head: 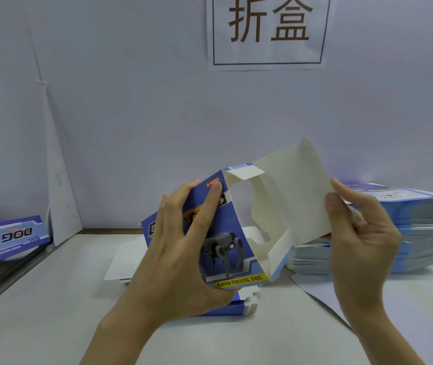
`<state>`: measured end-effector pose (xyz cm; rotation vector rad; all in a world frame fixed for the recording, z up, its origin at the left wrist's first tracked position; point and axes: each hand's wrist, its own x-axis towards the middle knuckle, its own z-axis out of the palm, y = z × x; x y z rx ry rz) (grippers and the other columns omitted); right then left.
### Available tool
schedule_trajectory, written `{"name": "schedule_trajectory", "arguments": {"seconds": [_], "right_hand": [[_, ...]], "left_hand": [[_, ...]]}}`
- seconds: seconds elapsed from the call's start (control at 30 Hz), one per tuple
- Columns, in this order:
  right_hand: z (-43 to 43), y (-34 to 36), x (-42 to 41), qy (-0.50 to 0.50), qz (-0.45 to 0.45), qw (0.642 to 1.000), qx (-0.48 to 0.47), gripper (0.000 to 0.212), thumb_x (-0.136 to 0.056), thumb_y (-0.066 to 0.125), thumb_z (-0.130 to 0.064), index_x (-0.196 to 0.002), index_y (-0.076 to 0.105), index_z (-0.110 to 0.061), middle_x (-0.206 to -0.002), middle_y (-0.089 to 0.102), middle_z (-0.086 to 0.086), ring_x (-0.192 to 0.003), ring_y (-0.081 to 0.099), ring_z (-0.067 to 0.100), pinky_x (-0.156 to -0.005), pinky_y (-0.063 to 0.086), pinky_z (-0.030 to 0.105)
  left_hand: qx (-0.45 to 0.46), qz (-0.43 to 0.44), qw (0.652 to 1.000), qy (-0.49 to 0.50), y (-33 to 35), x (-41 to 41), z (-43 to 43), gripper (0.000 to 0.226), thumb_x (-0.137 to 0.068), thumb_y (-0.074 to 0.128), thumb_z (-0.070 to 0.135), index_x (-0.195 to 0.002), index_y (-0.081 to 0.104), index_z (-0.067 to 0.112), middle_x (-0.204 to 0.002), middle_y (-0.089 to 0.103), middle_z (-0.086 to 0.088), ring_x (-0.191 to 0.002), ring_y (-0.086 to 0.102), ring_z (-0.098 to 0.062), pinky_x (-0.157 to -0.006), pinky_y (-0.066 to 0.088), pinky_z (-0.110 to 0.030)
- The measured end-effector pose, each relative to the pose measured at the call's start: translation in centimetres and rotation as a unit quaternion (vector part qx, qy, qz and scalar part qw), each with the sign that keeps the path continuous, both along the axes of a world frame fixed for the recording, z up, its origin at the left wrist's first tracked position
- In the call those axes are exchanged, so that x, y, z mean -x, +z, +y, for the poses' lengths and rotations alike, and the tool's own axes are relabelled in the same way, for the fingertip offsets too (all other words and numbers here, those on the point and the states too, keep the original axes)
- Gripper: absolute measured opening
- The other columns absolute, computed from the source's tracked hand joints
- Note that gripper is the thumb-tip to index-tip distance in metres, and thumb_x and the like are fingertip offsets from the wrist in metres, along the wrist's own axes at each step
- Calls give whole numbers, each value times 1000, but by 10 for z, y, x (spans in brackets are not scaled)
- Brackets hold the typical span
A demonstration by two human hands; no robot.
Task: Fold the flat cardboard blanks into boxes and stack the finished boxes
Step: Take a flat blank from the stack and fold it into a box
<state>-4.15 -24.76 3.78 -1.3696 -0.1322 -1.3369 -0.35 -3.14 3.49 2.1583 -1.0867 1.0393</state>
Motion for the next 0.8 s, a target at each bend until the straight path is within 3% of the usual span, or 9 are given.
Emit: {"name": "schedule_trajectory", "arguments": {"seconds": [0.1,0.2,0.3,0.43,0.53,0.63,0.7,0.8], "right_hand": [[0,9,4,114,10,992,-49,22,-98,53,-28,-93,74,-34,-78,71,-13,-68,62,7,-58,57,27],[-4,16,6,253,67,952,-156,23,-88,55,-38,-82,72,-23,-75,68,-7,-64,60,6,-52,50,17],[-7,17,5,352,137,906,-192,32,-77,59,-40,-96,73,-17,-92,73,-3,-78,68,11,-63,57,20],[-7,16,5,434,187,852,-225,23,-77,65,-39,-86,81,-25,-97,76,-2,-85,73,12,-69,60,28],[-7,15,3,385,214,881,-170,30,-75,63,-31,-99,78,-19,-102,74,3,-82,69,13,-65,56,26],[-5,15,3,341,216,900,-167,28,-77,62,-28,-98,78,-20,-96,76,2,-75,69,11,-57,55,22],[-2,16,4,337,211,903,-164,34,-74,65,-34,-101,77,-17,-96,75,3,-77,68,12,-58,55,22],[2,17,7,311,194,920,-141,30,-72,66,-43,-90,80,-24,-92,75,0,-76,68,11,-60,56,21]], "left_hand": [[-1,-3,1000,-5,1,-2,5,121,-54,69,63,-151,3,35,-149,14,1,-134,32,-26,-95,50,-42],[-21,-10,1000,10,1,-6,11,123,-51,75,57,-150,7,30,-149,15,1,-135,27,-25,-91,52,-54],[-40,-20,999,22,1,-8,13,120,-52,75,55,-149,9,27,-148,17,-3,-136,26,-27,-93,47,-63],[-61,-47,996,37,1,-9,12,116,-55,72,55,-148,11,26,-147,20,-9,-140,21,-24,-97,40,-68],[-40,-42,998,29,2,-9,12,116,-55,76,52,-148,12,25,-147,19,-8,-136,22,-24,-88,49,-64],[-42,-43,998,29,1,-10,11,116,-56,77,50,-149,11,26,-147,18,-8,-134,27,-29,-88,49,-64],[-51,-44,997,37,-1,-11,10,116,-58,76,52,-149,10,26,-147,18,-9,-135,26,-29,-90,47,-65],[-53,-40,997,37,-2,-10,9,113,-60,72,55,-149,9,26,-148,17,-9,-136,25,-29,-89,48,-64]]}}
